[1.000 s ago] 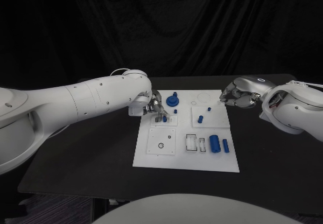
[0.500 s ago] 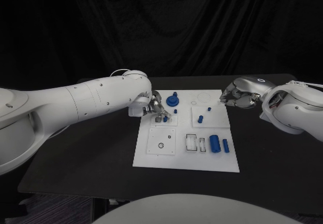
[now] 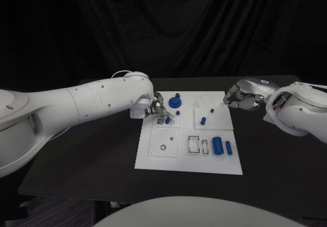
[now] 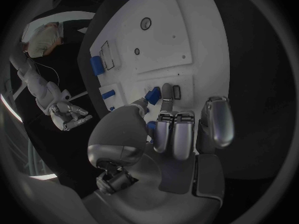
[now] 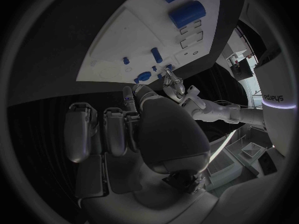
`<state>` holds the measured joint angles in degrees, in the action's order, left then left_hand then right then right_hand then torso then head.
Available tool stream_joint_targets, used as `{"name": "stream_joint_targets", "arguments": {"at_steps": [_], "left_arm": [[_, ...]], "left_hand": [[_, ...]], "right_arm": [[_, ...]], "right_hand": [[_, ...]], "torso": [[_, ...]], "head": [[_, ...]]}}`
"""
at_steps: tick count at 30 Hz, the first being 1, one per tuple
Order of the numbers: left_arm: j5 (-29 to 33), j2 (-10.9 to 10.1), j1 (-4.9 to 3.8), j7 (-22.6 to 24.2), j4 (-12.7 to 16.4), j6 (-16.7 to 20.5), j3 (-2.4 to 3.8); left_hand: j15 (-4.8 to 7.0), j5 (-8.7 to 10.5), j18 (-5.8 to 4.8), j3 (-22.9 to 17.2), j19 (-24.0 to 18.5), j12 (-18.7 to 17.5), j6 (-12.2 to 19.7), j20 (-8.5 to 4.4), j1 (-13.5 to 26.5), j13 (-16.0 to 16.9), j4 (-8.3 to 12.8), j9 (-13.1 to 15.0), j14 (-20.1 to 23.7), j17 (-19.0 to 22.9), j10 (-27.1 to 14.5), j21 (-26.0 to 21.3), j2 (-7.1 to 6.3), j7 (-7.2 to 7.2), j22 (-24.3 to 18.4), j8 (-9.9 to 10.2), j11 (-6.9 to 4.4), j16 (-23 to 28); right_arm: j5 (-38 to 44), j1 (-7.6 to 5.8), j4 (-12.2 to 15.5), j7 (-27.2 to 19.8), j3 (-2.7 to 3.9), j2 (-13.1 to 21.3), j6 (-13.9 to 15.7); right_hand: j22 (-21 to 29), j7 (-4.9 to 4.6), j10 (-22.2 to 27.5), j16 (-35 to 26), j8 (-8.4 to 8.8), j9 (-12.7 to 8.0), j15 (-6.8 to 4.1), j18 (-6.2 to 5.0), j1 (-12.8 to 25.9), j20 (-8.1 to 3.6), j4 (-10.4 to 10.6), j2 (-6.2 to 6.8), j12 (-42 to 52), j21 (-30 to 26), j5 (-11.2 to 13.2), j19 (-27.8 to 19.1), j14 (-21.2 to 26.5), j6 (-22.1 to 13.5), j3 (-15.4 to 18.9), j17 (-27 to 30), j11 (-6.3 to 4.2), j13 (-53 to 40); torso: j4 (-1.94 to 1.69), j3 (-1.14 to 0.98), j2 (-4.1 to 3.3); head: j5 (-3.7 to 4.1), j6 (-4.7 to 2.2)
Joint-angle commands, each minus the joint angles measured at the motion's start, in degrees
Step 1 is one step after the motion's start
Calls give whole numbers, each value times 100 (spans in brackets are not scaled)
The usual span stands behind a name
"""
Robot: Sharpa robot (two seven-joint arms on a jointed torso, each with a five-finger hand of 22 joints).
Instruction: Assemble the parts on the task board
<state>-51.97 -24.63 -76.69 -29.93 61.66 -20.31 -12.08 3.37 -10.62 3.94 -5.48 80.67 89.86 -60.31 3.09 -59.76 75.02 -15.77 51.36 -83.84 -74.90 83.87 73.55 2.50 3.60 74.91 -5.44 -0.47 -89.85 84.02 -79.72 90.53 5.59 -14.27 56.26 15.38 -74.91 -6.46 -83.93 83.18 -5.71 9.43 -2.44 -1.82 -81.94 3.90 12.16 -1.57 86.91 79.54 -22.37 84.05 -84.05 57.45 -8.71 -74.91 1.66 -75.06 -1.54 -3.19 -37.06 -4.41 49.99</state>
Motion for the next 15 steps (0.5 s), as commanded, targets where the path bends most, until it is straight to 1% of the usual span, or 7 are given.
{"name": "stream_joint_targets", "arguments": {"at_steps": [1,2,5,10,13,14,15], "left_arm": [[-9,-6,27,87,15,29,-7],[-9,-10,27,83,15,27,-7],[-9,-18,27,77,15,36,-7],[-9,-20,28,101,18,88,-7],[-9,-15,28,125,18,126,-7],[-9,-13,28,137,19,143,-7],[-9,-13,28,148,21,160,-7]], "left_hand": [[-27,-142,29,-21,0,14,-15,24,-123,1498,71,6,-616,-1510,613,-28,5,4,752,-19,19,-15],[-27,-212,29,-23,0,14,-9,23,-170,1498,90,6,-616,-1510,613,-32,17,4,756,-18,19,-15],[-27,-268,31,-25,-3,14,-3,23,-210,1498,107,5,-616,-1510,613,-41,25,4,756,-17,18,-15],[-26,-272,30,-21,-1,14,-3,23,-211,1498,104,5,-616,-1510,613,-38,28,6,759,-17,19,-15],[-29,-149,29,42,2,14,-8,25,-167,1498,42,5,-616,-1510,613,-42,28,11,766,-22,24,-15],[-32,-17,27,93,7,14,-14,26,-124,1498,-12,6,-616,-1510,613,-39,35,13,774,-27,26,-15],[-33,65,28,135,7,14,-18,27,-89,1498,-47,8,-616,-1510,613,-44,37,14,776,-31,27,-15]], "right_arm": [[8,15,-1,108,4,10,-47],[8,15,-2,108,4,11,-49],[8,15,-3,108,4,11,-51],[8,17,-5,106,4,7,-61],[8,18,-6,108,4,9,-65],[8,19,-7,109,4,11,-68],[8,19,-6,110,4,13,-70]], "right_hand": [[-1135,-1,-201,-27,-3,6,12,-88,-35,0,12,13,-34,-22,-38,158,-373,45,-31,-531,10,-961],[-1135,-1,-201,-27,-3,6,12,-88,-35,0,12,13,-34,-22,-38,158,-373,45,-31,-531,10,-961],[-1133,0,-189,-28,-2,5,10,-89,-34,-1,11,14,-45,-27,-39,156,-373,45,-35,-529,9,-945],[-1133,0,-189,-28,-2,5,10,-89,-34,-1,11,14,-45,-27,-39,156,-373,45,-35,-529,9,-945],[-1133,0,-189,-28,-2,5,10,-89,-34,-1,11,14,-45,-27,-39,156,-373,45,-35,-529,9,-945],[-1133,0,-189,-28,-2,5,10,-89,-34,-1,11,14,-45,-27,-39,156,-373,45,-35,-529,9,-945],[-1133,0,-189,-28,-2,5,10,-89,-34,-1,11,14,-45,-27,-39,156,-373,45,-35,-529,9,-945]], "torso": [[3,3,0],[3,3,1],[5,2,1],[6,-1,-1],[8,-3,-2],[7,-3,-2],[4,-1,-1]], "head": [[-6,1],[-5,1],[-10,1],[-12,1],[-19,1],[-19,1],[-21,1]]}}
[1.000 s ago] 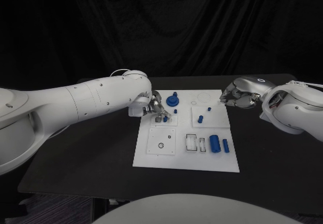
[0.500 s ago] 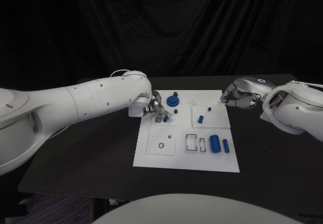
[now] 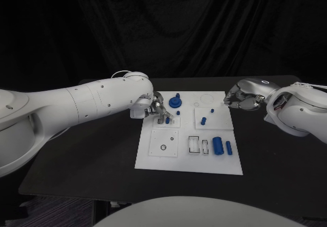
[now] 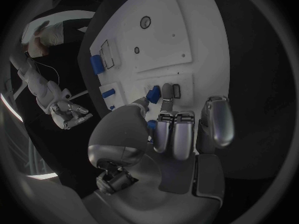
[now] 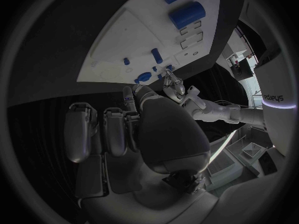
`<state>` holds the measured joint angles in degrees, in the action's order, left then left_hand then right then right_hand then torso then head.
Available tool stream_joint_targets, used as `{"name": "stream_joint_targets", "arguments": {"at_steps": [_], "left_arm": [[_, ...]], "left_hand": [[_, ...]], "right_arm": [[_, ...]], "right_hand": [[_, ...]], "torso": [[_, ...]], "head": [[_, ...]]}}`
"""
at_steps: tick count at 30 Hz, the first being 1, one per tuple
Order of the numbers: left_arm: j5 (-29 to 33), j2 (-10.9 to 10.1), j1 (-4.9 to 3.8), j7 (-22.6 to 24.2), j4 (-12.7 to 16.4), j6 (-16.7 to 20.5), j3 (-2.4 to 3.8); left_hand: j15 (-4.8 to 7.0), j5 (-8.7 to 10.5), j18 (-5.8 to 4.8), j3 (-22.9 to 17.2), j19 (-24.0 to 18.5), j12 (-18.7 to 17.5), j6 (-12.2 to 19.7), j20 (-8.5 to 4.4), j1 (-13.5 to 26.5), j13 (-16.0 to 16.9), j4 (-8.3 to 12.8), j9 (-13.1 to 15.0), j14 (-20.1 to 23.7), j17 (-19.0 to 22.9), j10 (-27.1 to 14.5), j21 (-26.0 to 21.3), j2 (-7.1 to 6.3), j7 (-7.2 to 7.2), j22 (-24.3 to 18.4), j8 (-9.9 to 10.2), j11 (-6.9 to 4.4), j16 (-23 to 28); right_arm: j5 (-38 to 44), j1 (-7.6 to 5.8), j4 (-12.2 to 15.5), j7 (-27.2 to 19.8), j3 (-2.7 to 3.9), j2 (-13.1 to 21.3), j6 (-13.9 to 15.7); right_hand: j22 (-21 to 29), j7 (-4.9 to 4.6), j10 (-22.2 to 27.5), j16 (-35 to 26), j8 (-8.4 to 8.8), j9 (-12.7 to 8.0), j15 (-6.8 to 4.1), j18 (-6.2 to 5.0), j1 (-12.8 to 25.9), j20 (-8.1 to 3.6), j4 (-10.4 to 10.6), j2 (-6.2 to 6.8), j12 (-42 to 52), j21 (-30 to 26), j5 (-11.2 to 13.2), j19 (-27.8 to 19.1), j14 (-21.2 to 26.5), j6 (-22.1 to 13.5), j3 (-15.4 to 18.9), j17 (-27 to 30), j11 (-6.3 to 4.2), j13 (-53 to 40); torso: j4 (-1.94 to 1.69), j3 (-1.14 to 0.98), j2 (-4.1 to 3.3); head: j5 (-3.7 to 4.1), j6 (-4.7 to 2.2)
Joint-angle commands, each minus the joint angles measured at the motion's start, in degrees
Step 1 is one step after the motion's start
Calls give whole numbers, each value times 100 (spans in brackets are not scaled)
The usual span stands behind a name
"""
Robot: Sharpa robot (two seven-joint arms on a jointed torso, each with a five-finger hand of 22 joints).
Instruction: Assemble the parts on the task board
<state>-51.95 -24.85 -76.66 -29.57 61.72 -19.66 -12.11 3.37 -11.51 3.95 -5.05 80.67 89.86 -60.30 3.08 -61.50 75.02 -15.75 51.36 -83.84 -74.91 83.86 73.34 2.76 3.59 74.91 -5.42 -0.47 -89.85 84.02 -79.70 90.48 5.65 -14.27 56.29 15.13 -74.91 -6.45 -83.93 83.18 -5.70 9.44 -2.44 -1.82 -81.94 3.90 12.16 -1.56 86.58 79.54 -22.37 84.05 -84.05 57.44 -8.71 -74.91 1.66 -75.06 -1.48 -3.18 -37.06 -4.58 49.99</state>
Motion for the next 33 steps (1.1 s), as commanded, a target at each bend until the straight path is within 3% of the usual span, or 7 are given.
{"name": "stream_joint_targets", "arguments": {"at_steps": [1,6,23,26,33], "left_arm": [[-11,10,24,119,16,106,-5],[-11,4,24,138,14,146,-5],[-11,4,25,157,13,199,-5],[-11,11,25,153,12,177,-5],[-11,18,25,104,5,48,-5]], "left_hand": [[-34,251,27,139,9,14,-22,29,121,1498,-66,9,-616,-1509,614,-25,14,16,781,-38,27,-15],[-37,423,28,271,12,14,-27,31,237,1498,-84,13,-616,-1509,614,-36,36,18,790,-48,31,-15],[-40,497,27,389,18,14,-26,33,365,1498,-92,15,-616,-1509,614,-39,78,21,802,-53,34,-15],[-39,413,29,397,16,14,-25,33,313,1498,-54,21,-616,-1509,614,-49,98,15,805,-59,32,-15],[-28,-14,30,358,20,14,5,24,-88,1498,113,37,-616,-1509,614,-75,143,1,827,-67,19,-15]], "right_arm": [[8,17,-2,106,4,11,-48],[8,18,-3,110,4,14,-60],[8,28,-6,127,4,15,-99],[8,29,-7,127,4,11,-102],[8,30,-8,130,4,3,-106]], "right_hand": [[-1133,0,-189,-28,-2,5,10,-88,-34,-1,11,14,-13,-27,-39,156,-373,46,-35,-529,9,-945],[-1133,1,-177,-31,-2,5,8,-89,-32,-3,9,14,-25,-30,-41,156,-372,48,-41,-525,7,-928],[-1127,2,-151,-40,-1,5,6,-92,-29,-5,8,16,-50,-45,-42,151,-370,51,-47,-514,5,-892],[-1127,2,-151,-40,-1,5,6,-92,-29,-5,8,16,-50,-45,-42,151,-370,51,-47,-514,5,-892],[-1125,3,-140,-46,0,5,5,-94,-27,-7,7,17,-60,-52,-42,148,-368,52,-50,-506,4,-877]], "torso": [[-3,-3,3],[-2,0,2],[-5,-2,1],[-4,2,-2],[5,1,-6]], "head": [[-8,1],[-10,1],[-21,1],[-26,1],[-28,1]]}}
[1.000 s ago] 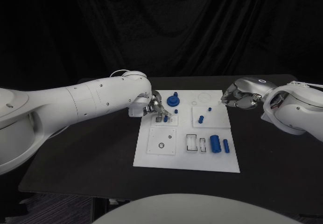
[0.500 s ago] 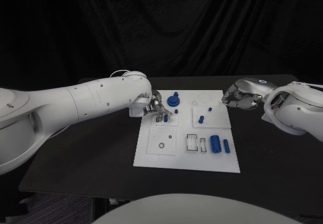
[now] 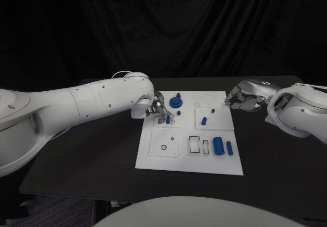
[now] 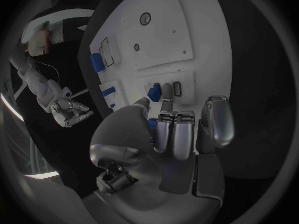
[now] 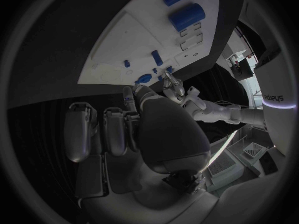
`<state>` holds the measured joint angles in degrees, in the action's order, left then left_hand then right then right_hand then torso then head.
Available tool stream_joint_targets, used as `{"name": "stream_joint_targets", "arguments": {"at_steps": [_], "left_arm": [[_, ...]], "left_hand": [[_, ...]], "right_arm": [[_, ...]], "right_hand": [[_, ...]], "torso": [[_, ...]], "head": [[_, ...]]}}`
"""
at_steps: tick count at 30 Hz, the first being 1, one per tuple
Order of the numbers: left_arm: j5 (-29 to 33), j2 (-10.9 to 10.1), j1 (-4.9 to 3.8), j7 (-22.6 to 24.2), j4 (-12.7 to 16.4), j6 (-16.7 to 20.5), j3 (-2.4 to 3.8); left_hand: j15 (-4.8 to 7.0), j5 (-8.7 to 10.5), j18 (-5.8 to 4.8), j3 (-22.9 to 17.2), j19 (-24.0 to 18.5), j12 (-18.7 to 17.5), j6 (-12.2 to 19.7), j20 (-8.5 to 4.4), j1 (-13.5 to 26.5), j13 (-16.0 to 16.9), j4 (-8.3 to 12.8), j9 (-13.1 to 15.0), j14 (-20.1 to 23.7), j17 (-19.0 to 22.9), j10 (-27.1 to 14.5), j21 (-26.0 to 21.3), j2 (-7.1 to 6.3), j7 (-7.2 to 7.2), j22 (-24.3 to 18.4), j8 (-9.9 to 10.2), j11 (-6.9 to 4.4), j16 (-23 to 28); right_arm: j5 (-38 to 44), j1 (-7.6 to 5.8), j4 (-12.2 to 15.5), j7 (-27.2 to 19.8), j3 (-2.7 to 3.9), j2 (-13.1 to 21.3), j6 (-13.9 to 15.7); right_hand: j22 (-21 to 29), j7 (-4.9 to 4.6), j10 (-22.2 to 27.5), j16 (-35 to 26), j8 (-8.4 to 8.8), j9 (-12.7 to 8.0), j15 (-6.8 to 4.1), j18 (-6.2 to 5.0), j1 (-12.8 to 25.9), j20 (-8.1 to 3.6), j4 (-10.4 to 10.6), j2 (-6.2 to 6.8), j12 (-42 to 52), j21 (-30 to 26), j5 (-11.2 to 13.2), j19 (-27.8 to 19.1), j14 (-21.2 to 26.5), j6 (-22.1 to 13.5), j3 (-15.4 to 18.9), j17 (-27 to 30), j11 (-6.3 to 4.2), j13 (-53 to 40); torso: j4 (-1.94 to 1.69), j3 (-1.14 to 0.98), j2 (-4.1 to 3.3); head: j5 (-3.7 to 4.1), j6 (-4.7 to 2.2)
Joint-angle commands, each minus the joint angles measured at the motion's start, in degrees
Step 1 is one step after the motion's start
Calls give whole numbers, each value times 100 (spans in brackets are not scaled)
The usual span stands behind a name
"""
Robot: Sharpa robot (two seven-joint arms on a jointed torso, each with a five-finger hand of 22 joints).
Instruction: Assemble the parts on the task board
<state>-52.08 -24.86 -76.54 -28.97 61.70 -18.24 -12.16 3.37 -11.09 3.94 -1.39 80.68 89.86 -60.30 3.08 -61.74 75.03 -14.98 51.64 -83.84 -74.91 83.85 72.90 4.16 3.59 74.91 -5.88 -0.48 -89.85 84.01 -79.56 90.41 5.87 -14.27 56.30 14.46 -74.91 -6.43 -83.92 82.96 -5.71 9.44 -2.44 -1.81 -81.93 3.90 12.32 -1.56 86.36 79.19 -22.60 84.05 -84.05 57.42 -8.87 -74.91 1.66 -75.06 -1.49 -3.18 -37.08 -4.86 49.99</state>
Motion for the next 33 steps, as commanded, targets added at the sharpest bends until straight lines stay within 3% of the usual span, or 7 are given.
{"name": "stream_joint_targets", "arguments": {"at_steps": [1,10,23,26,29,33], "left_arm": [[2,20,14,38,5,-109,1],[2,42,16,20,5,-222,1],[2,70,19,127,4,-202,1],[2,78,19,148,3,-195,1],[2,85,20,159,1,-193,1],[2,90,20,163,-5,-195,1]], "left_hand": [[-29,-79,31,-12,21,14,7,23,-88,1497,48,8,-616,-1509,615,-32,6,0,829,-22,19,-15],[-24,-240,32,-44,21,14,13,20,-232,1497,122,6,-616,-1509,615,-47,22,-4,838,-21,14,-15],[-16,-440,33,-104,21,14,15,14,-390,1497,218,4,-616,-1509,615,-62,38,-18,850,-24,3,-15],[-8,-590,33,-166,25,14,19,5,-502,1497,299,6,-616,-1509,615,-67,39,-31,859,-27,-7,-15],[-2,-618,34,-228,26,14,21,0,-576,1497,352,6,-616,-1509,615,-72,49,-40,863,-29,-15,-15],[16,-922,34,-387,30,14,5,-16,-701,1497,461,43,-616,-1509,615,-82,18,-63,876,-64,-36,-15]], "right_arm": [[9,17,-1,108,4,1,-40],[9,17,1,111,4,-7,-44],[9,17,7,128,4,-12,-77],[9,17,8,132,4,-12,-85],[9,17,10,138,4,-12,-93],[9,17,9,148,4,-9,-112]], "right_hand": [[-1125,0,-141,-25,0,5,5,-94,-27,-7,-9,17,-38,-17,-19,148,-368,54,-34,-506,4,-877],[-1125,0,-141,-25,0,5,5,-94,-27,-7,-9,17,-38,-17,-19,148,-368,54,-34,-506,4,-877],[-1120,2,-124,-37,0,5,3,-98,-24,-9,-12,18,-55,-33,-19,142,-365,58,-40,-491,2,-853],[-1119,4,-118,-40,-1,6,2,-98,-23,-10,-12,18,-61,-36,-19,142,-364,63,-43,-488,1,-845],[-1119,4,-118,-40,-1,6,2,-98,-23,-10,-12,18,-61,-36,-19,142,-364,63,-43,-488,1,-845],[-1119,4,-118,-40,-1,6,2,-98,-23,-10,-12,18,-61,-36,-19,142,-364,63,-43,-488,1,-845]], "torso": [[6,1,-3],[2,-7,1],[-2,-3,-1],[-3,-4,-5],[-4,-7,-4],[-2,-5,-7]], "head": [[-1,1],[-7,1],[1,1],[0,1],[0,1],[-3,1]]}}
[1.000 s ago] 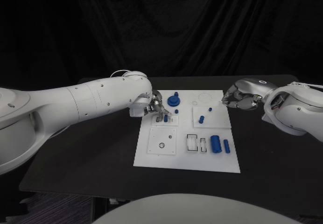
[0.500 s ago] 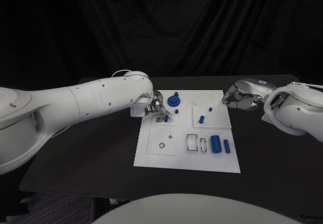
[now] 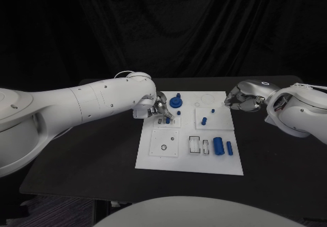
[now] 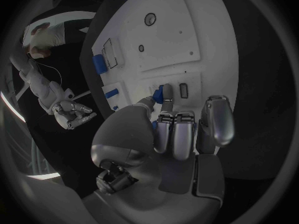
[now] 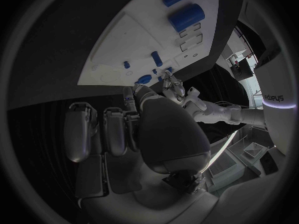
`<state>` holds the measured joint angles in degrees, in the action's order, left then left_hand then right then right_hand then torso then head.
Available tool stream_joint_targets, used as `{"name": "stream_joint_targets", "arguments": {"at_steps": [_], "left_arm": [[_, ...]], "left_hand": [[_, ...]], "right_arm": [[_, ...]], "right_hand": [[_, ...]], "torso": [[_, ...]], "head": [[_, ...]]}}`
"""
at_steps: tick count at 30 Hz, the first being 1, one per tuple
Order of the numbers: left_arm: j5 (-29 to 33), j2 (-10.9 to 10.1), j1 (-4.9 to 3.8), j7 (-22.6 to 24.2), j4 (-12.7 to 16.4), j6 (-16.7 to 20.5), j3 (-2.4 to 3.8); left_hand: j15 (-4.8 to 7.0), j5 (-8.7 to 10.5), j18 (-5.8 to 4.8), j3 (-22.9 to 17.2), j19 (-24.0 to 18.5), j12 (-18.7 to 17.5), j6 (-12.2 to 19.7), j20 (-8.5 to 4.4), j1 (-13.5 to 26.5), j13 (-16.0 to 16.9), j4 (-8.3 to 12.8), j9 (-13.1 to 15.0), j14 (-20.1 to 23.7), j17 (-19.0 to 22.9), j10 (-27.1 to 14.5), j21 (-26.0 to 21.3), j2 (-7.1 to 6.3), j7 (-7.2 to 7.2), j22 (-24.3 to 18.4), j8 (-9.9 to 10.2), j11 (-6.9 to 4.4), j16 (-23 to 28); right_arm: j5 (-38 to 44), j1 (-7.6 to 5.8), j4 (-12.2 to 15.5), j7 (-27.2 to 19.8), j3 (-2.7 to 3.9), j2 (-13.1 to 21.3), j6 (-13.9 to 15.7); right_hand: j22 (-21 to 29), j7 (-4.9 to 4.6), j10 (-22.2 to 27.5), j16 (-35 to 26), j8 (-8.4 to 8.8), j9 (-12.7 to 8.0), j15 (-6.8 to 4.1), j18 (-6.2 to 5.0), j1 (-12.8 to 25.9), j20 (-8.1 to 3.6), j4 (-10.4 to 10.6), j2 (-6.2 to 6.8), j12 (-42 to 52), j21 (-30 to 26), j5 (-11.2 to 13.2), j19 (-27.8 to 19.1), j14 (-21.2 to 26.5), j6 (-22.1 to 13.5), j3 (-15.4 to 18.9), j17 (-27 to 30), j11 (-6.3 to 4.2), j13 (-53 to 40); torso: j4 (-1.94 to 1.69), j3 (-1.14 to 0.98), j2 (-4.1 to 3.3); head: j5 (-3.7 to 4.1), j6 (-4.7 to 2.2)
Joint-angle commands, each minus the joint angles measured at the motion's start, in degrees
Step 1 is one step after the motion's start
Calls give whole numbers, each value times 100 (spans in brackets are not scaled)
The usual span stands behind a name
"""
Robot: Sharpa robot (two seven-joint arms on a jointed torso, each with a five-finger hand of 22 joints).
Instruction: Assemble the parts on the task board
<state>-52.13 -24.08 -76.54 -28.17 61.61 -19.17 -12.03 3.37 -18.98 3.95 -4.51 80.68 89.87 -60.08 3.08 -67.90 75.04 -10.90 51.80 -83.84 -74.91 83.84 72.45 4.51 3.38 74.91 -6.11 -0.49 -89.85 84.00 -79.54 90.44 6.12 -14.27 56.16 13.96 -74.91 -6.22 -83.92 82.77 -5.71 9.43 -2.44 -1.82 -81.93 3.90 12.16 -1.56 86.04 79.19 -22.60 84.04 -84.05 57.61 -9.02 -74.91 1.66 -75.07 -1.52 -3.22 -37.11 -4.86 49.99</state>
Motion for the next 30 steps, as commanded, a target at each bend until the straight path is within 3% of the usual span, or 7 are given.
{"name": "stream_joint_targets", "arguments": {"at_steps": [1,7,14,24,30], "left_arm": [[8,12,20,82,1,-103,-12],[8,2,20,70,-7,-113,-12],[8,-8,21,83,-6,-122,-12],[8,-101,21,247,85,108,-12],[8,-213,21,343,206,501,-12]], "left_hand": [[18,-158,33,-99,30,13,-17,-17,-95,1496,64,34,-616,-1509,616,-40,-21,-44,878,-45,-37,-15],[50,-524,35,-445,35,13,-63,-47,-166,1496,198,248,-616,-1509,616,-60,-145,-92,898,-201,-74,-15],[73,-597,34,-800,40,13,-6,-71,-79,1496,235,555,-616,-1509,616,-83,-281,-120,917,-365,-104,-15],[102,-852,29,-1728,67,13,107,-102,83,1496,454,1018,-616,-1509,616,-95,-605,-142,944,-653,-131,-15],[105,-774,29,-2014,69,13,139,-105,198,1496,535,1129,-616,-1509,616,-109,-694,-140,944,-724,-133,-15]], "right_arm": [[9,15,5,126,4,4,-68],[9,15,-4,115,4,2,-60],[9,16,-14,119,4,-5,-87],[9,17,-20,137,4,1,-135],[9,18,-26,153,4,6,-162]], "right_hand": [[-1119,-17,-118,-20,-1,6,2,-97,-23,-10,4,18,-29,-36,-20,142,-364,43,-28,-488,1,-844],[-1110,-14,-115,-36,-3,7,0,-104,-20,-11,1,20,-35,-62,-19,132,-359,50,-33,-467,-2,-837],[-1106,-13,-110,-45,-4,8,0,-106,-20,-12,0,20,-41,-74,-19,127,-356,53,-35,-455,-3,-829],[-1082,-2,-95,-103,-15,13,-8,-122,-11,-18,-7,25,-60,-144,-19,101,-338,83,-51,-383,-11,-805],[-1072,3,-90,-130,-22,17,-12,-128,-5,-22,-11,29,-69,-171,-18,91,-329,101,-57,-350,-17,-794]], "torso": [[-1,0,-4],[5,0,-2],[0,3,2],[6,6,6],[5,4,4]], "head": [[-6,1],[-10,1],[-11,1],[-2,1],[8,1]]}}
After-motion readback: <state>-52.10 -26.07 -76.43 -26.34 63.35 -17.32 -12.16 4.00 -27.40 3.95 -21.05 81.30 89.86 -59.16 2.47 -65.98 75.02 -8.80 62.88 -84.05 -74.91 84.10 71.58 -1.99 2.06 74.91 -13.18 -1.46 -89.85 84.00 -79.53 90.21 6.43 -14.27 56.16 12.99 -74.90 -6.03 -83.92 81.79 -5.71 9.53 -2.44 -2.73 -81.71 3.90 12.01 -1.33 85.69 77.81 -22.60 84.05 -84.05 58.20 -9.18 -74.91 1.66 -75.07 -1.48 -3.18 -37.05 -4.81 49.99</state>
